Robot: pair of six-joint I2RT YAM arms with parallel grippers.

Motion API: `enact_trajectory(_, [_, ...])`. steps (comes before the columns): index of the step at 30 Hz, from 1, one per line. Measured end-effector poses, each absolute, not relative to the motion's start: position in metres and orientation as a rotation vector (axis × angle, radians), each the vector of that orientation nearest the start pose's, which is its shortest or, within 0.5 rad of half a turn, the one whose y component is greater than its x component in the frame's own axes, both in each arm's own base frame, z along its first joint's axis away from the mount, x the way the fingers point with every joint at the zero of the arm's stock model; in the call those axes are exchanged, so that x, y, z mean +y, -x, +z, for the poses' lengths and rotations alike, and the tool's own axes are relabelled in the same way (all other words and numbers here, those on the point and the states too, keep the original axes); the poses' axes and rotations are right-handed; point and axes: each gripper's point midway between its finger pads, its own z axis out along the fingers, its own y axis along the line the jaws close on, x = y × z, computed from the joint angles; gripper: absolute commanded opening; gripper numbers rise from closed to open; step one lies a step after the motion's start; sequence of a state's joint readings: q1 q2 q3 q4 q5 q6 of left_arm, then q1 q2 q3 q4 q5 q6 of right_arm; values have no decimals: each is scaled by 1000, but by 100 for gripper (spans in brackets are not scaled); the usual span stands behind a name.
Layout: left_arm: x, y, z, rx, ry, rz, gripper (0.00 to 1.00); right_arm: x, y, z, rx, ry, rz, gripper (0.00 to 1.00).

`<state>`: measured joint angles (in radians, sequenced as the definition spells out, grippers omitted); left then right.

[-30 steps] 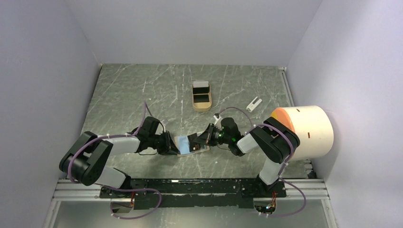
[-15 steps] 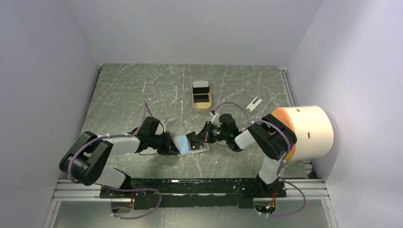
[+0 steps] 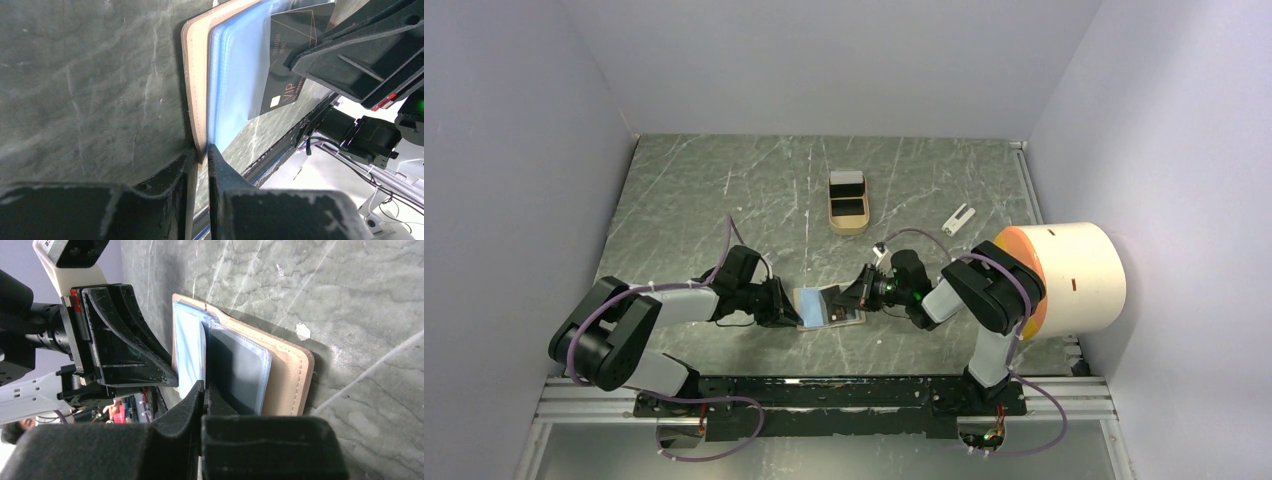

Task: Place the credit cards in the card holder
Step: Insert the credit card into the card holder.

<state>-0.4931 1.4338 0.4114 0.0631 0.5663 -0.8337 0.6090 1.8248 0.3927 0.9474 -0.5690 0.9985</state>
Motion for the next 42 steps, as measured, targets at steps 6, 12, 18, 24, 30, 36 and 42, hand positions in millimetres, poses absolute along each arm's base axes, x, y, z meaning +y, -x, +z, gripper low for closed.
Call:
enact_trajectory(6, [-228,-170,13,2769,218,-1173,18,304,-215,22,2363,-73,1509,4])
enact_trajectory(12, [-229,-170,13,2769,215,-1181,17,316,-216,22,2382,-67,1499,22])
enact_trajectory(18, [-232,-170,16,2759,205,-1211,17,310,-225,24,2430,-25,1336,40])
enact_trajectory(24, [-232,-170,17,2758,202,-1217,17,294,-232,28,2448,49,1153,40])
enact_trajectory(30, [-233,-170,18,2757,199,-1224,17,296,-229,27,2461,83,1129,39])
enact_trajectory(36, [-234,-169,19,2758,204,-1234,17,311,-221,26,2455,108,1194,37])
enact_trajectory(42, [-235,-171,21,2755,200,-1241,17,324,-212,31,2438,113,1257,35])
